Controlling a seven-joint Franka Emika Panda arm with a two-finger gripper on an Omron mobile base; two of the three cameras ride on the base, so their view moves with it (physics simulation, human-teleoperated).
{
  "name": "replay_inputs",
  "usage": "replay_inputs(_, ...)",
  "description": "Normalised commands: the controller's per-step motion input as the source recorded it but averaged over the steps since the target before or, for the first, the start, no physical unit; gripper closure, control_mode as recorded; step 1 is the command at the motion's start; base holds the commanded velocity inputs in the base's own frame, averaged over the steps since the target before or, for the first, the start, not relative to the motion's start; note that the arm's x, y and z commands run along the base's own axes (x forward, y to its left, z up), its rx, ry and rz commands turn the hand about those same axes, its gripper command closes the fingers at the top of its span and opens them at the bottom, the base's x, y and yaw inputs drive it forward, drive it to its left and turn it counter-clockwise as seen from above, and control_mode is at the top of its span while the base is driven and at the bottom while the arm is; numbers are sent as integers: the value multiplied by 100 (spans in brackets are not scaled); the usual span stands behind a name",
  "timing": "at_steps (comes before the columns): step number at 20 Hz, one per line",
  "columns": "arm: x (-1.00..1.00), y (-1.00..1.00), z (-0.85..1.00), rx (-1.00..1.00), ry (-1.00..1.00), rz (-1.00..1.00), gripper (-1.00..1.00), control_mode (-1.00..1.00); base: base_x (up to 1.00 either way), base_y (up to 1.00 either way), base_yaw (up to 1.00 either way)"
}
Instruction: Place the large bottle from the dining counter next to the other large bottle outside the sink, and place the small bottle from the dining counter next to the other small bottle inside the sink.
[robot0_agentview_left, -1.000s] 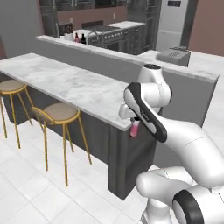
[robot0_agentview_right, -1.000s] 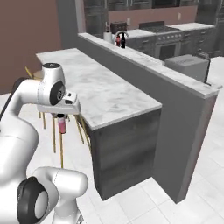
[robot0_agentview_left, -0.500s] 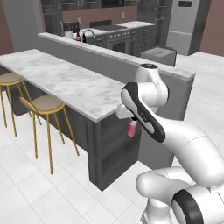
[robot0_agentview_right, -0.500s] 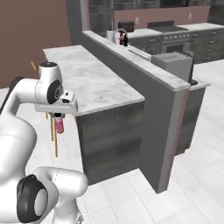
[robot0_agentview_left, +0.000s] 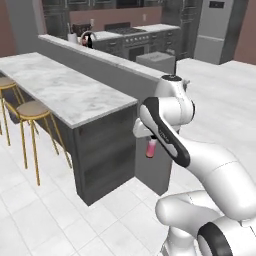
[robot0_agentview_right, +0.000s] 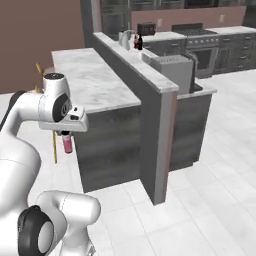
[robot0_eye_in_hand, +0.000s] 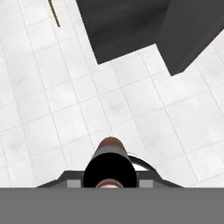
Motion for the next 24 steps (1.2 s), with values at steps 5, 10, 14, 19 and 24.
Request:
replay_inputs(5, 0, 0, 0, 0, 0, 0, 100, 100, 39, -100, 22)
replay_inputs(10, 0, 0, 0, 0, 0, 0, 100, 100, 24, -100, 24)
replay_inputs(14, 0, 0, 0, 0, 0, 0, 100, 100, 1, -100, 22)
replay_inputs(19, 0, 0, 0, 0, 0, 0, 100, 100, 0, -100, 21)
replay_inputs(24, 0, 0, 0, 0, 0, 0, 100, 100, 2, -100, 22)
